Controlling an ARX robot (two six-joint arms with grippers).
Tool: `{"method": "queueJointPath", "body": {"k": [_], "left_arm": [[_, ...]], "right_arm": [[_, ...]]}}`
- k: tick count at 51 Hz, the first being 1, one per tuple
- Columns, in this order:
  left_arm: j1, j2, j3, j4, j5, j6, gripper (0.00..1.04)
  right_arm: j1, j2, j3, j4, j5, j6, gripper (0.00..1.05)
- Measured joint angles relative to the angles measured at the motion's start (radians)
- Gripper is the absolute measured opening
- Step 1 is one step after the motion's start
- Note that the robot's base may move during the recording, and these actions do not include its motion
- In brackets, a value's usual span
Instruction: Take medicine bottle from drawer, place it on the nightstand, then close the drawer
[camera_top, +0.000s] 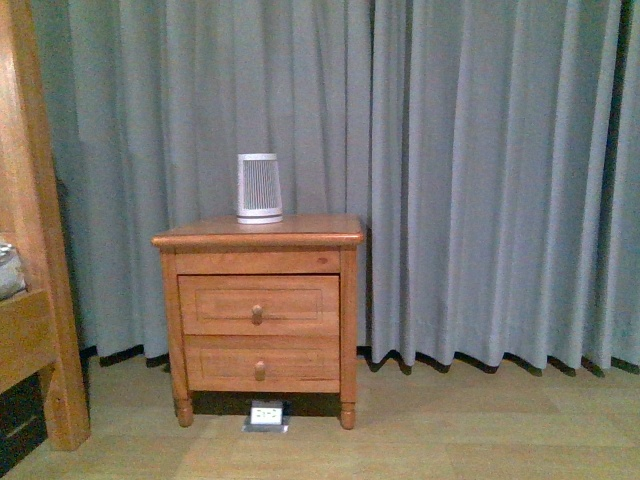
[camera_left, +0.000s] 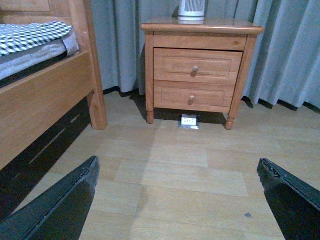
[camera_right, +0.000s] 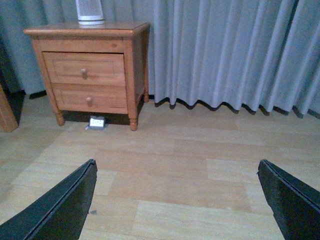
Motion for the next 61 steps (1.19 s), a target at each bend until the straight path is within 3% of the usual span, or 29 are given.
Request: {"method": "queueJointPath", "body": {"k": [61], "left_arm": [[0.0, 0.0, 0.0, 0.0, 0.0, 0.0, 0.98]], "right_arm": [[0.0, 0.0, 0.0, 0.0, 0.0, 0.0, 0.98]]}}
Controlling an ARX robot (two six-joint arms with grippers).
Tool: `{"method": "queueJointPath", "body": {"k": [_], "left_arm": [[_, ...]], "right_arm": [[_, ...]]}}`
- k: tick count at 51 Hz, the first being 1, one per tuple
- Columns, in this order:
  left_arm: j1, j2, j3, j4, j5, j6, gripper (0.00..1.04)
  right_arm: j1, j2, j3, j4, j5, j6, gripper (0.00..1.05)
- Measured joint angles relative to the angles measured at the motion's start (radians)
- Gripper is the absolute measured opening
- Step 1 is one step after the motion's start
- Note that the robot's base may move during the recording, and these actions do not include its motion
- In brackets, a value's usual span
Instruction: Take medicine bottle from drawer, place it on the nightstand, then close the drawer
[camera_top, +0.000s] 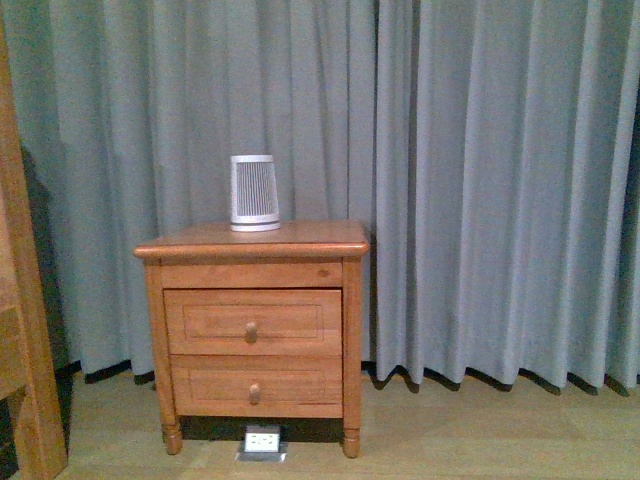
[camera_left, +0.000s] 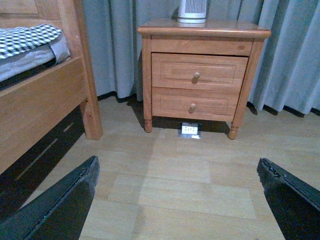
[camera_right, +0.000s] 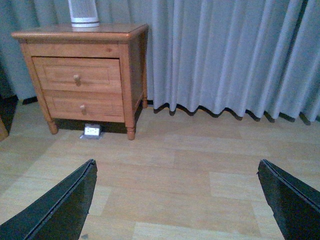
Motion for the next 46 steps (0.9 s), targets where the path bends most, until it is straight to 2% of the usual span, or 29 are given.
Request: {"method": "queueJointPath", "body": {"k": [44, 46], "left_arm": [[0.0, 0.0, 0.0, 0.0, 0.0, 0.0, 0.98], [0.004, 0.023, 0.019, -0.058, 0.02, -0.053, 0.98]], "right_arm": [[0.0, 0.0, 0.0, 0.0, -0.001, 0.0, 0.98], [0.0, 0.0, 0.0, 0.0, 0.0, 0.0, 0.98]]}}
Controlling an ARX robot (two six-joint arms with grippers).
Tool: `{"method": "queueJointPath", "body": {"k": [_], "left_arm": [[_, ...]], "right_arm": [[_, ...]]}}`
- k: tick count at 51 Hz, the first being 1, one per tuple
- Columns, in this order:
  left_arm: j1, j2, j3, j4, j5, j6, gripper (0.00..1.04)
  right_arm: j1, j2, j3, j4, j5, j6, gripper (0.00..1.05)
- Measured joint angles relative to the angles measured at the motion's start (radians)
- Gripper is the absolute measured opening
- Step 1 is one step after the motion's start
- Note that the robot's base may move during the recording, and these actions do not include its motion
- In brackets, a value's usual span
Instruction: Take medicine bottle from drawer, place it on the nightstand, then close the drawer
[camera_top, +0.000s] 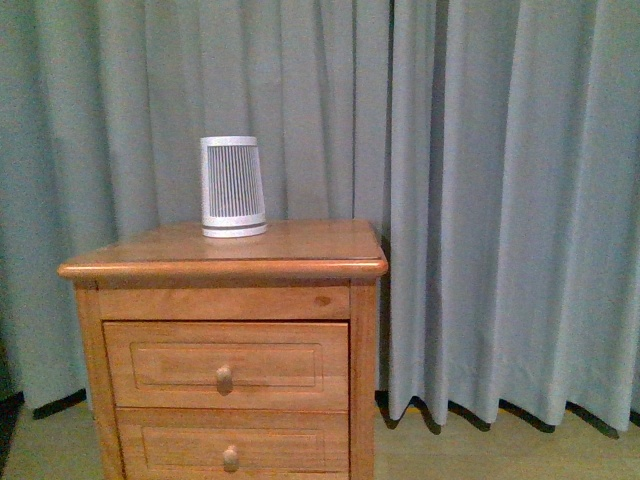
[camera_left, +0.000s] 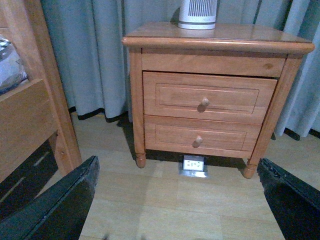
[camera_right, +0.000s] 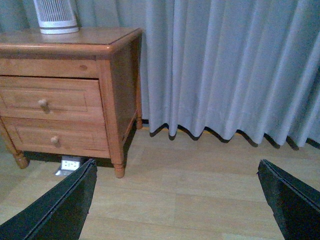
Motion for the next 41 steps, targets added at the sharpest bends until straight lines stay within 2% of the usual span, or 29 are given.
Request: {"method": "queueJointPath", "body": {"k": [3, 8, 17, 24, 33, 41], "left_arm": [[0.016, 0.089, 0.043, -0.1, 0.019, -0.109, 0.98], [0.047, 0.241, 0.047, -0.021, 0.049, -0.221, 0.98], [0.049, 0.766, 0.158, 0.497, 0.041, -0.254, 0.98], [-0.003, 1.159, 0.332, 0.761, -0.009, -0.236, 0.98], [-0.096, 1.593, 0.649, 0.856, -0.059, -0.196, 0.98], [-0.155, 1.841, 0.881, 0.918, -0.068, -0.178, 0.98]], "right_arm": [[0.0, 0.0, 0.0, 0.0, 0.0, 0.0, 0.98], [0.0, 0.0, 0.0, 0.0, 0.0, 0.0, 0.98], [0.0, 0.0, 0.0, 0.0, -0.001, 0.0, 0.98], [0.0, 0.0, 0.0, 0.0, -0.001, 0.0, 0.98], [0.0, 0.0, 0.0, 0.0, -0.001, 0.0, 0.98], [0.0, 0.0, 0.0, 0.0, -0.001, 0.0, 0.98]]}}
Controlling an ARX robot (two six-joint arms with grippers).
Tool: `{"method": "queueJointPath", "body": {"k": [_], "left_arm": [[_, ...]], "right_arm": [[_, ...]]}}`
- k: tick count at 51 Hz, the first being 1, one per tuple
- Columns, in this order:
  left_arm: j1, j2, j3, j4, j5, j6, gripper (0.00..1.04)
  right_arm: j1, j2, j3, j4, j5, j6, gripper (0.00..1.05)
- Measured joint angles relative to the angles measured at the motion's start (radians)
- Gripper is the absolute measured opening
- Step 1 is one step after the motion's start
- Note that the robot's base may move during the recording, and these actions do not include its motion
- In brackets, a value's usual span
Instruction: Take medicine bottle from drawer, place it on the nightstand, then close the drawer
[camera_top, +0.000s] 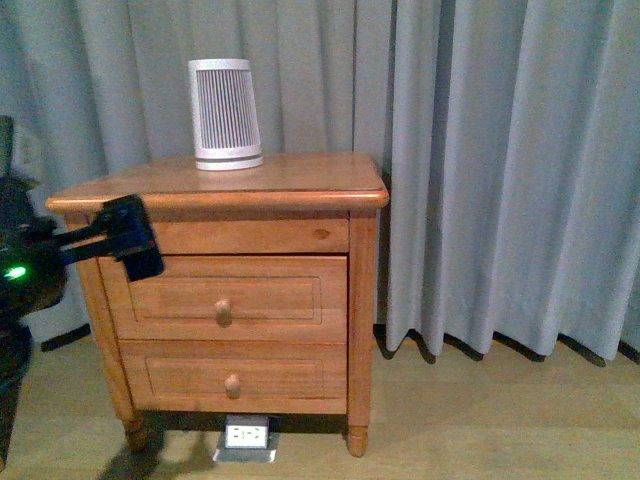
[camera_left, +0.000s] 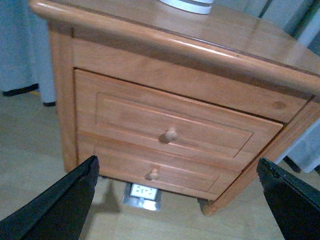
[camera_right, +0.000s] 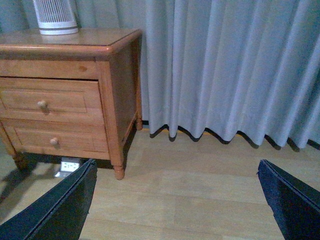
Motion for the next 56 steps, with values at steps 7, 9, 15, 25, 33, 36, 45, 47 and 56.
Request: {"method": "queueJointPath", "body": {"k": [7, 9, 15, 25, 33, 36, 45, 47, 56], "left_arm": [[-0.025, 0.18, 0.163, 0.023, 0.011, 0.03, 0.98], [-0.03, 0.239, 0.212, 0.028, 0.016, 0.042, 0.98], [-0.039, 0.391, 0.333, 0.048, 0.03, 0.082, 0.98], [-0.039, 0.6, 0.517, 0.053, 0.046, 0.173, 0.98], [-0.037, 0.713, 0.667, 0.006, 0.048, 0.204, 0.98], [-0.036, 0.75, 0.724, -0.01, 0.048, 0.21, 0.98], [-0.026, 0.873, 0.935, -0.094, 0.051, 0.237, 0.98], [-0.023, 0.885, 0.956, -0.103, 0.052, 0.241, 0.98], [-0.003, 0.93, 1.02, -0.131, 0.053, 0.256, 0.98]], "right_arm": [[0.0, 0.0, 0.0, 0.0, 0.0, 0.0, 0.98], [0.0, 0.0, 0.0, 0.0, 0.0, 0.0, 0.98], [0.0, 0.0, 0.0, 0.0, 0.0, 0.0, 0.98], [0.0, 0.0, 0.0, 0.0, 0.0, 0.0, 0.98], [0.0, 0.0, 0.0, 0.0, 0.0, 0.0, 0.98], [0.0, 0.0, 0.0, 0.0, 0.0, 0.0, 0.98], [0.0, 0.0, 0.0, 0.0, 0.0, 0.0, 0.98], [0.0, 0.0, 0.0, 0.0, 0.0, 0.0, 0.98], [0.0, 0.0, 0.0, 0.0, 0.0, 0.0, 0.98]]}}
